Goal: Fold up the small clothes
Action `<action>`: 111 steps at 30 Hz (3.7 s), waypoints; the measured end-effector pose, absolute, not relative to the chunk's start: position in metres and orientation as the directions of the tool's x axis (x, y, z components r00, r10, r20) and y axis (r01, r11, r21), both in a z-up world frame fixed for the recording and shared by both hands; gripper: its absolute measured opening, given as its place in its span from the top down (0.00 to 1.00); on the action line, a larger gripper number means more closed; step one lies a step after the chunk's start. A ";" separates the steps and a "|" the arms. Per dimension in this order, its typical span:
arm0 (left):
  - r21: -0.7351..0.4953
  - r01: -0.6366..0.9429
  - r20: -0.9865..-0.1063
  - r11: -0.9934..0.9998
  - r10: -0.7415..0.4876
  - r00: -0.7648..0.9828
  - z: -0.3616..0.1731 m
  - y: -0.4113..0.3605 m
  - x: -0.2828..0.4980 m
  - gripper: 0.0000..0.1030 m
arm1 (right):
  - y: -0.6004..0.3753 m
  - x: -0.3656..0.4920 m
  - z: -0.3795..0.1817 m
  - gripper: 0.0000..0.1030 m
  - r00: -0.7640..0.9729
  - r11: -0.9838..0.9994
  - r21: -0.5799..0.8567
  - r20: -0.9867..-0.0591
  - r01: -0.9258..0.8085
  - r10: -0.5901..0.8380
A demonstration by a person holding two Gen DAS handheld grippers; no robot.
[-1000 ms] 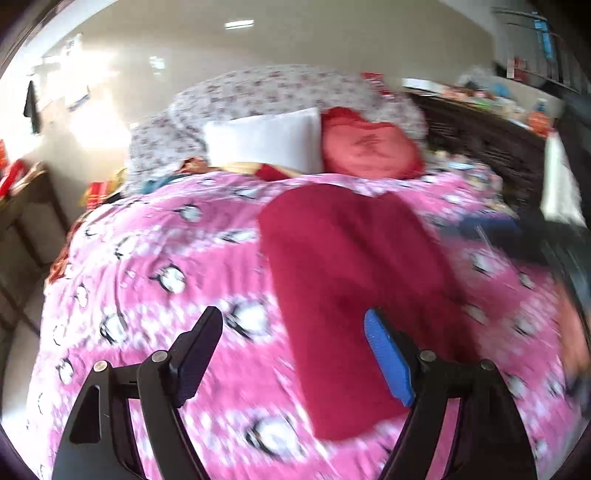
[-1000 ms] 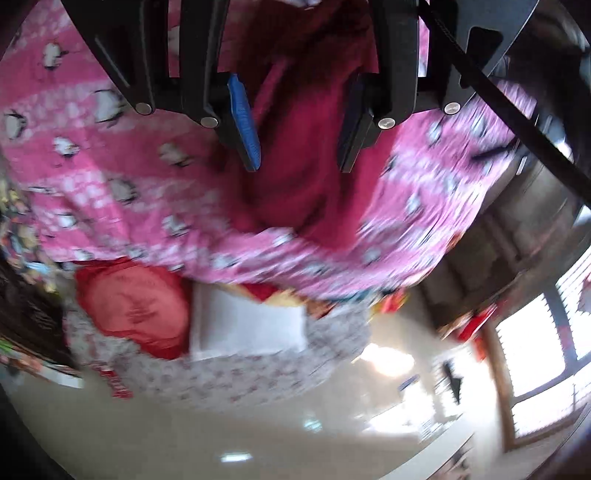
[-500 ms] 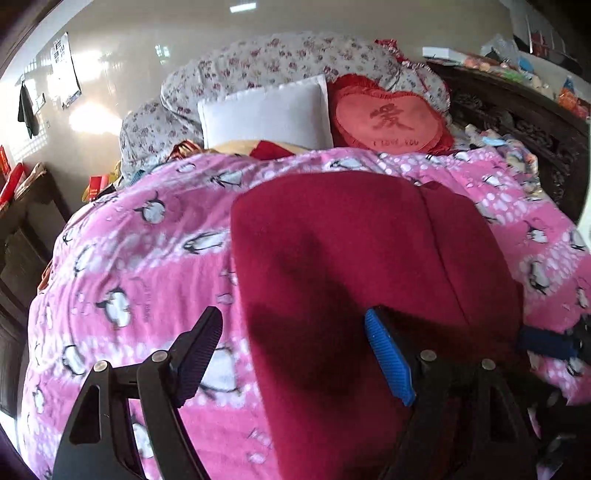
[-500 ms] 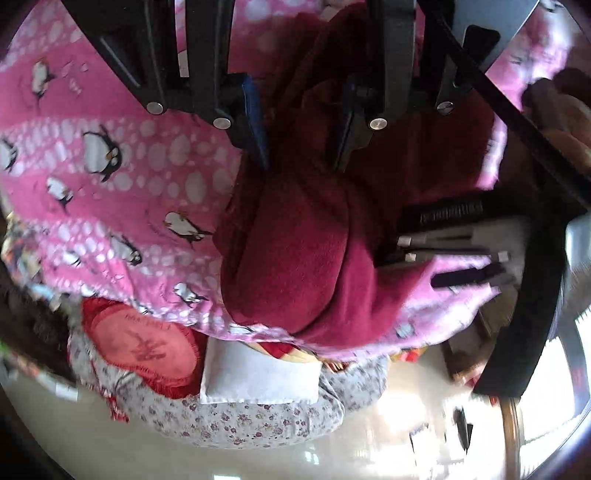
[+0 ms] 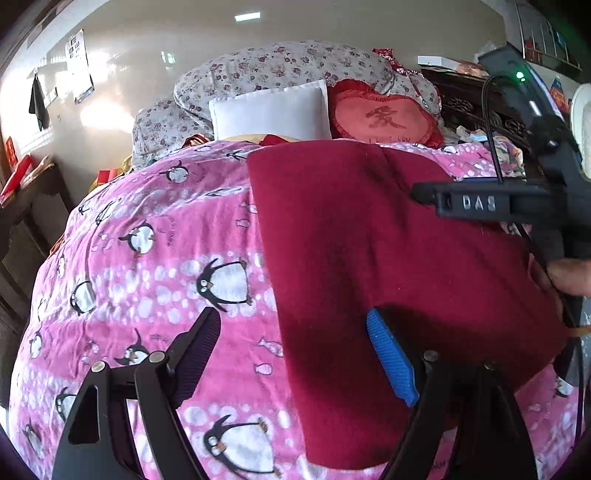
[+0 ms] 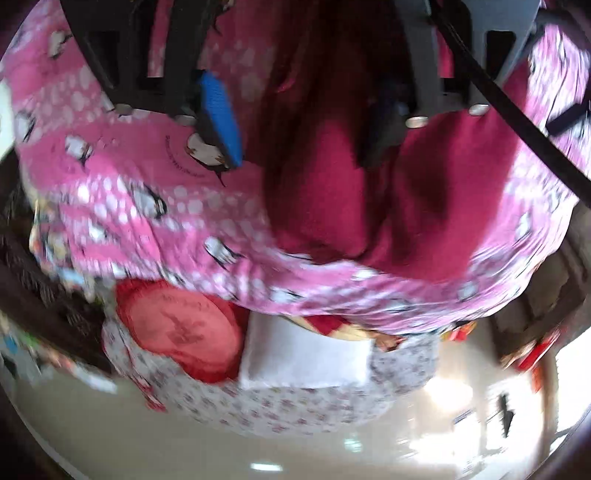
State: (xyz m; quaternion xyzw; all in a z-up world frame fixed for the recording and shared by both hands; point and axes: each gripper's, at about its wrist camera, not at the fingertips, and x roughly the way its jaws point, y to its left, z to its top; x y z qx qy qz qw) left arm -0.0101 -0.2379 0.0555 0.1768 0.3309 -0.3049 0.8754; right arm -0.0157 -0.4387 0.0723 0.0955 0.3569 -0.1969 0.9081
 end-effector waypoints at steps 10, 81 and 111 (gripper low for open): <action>0.046 0.633 -0.720 0.773 -0.414 0.557 0.054 -0.231 -0.001 0.17 | -0.417 -0.075 0.110 0.67 0.760 0.928 0.186 -0.636 0.323 -0.137; -0.208 0.575 -0.823 0.792 -0.459 0.335 0.045 -0.096 -0.029 0.29 | -0.327 -0.157 0.061 0.31 0.757 0.876 0.425 -0.643 0.230 0.113; 0.052 0.540 -0.765 0.840 -0.314 0.562 0.050 -0.119 -0.051 0.18 | -0.272 -0.163 0.082 0.48 0.757 0.972 0.185 -0.653 0.141 0.015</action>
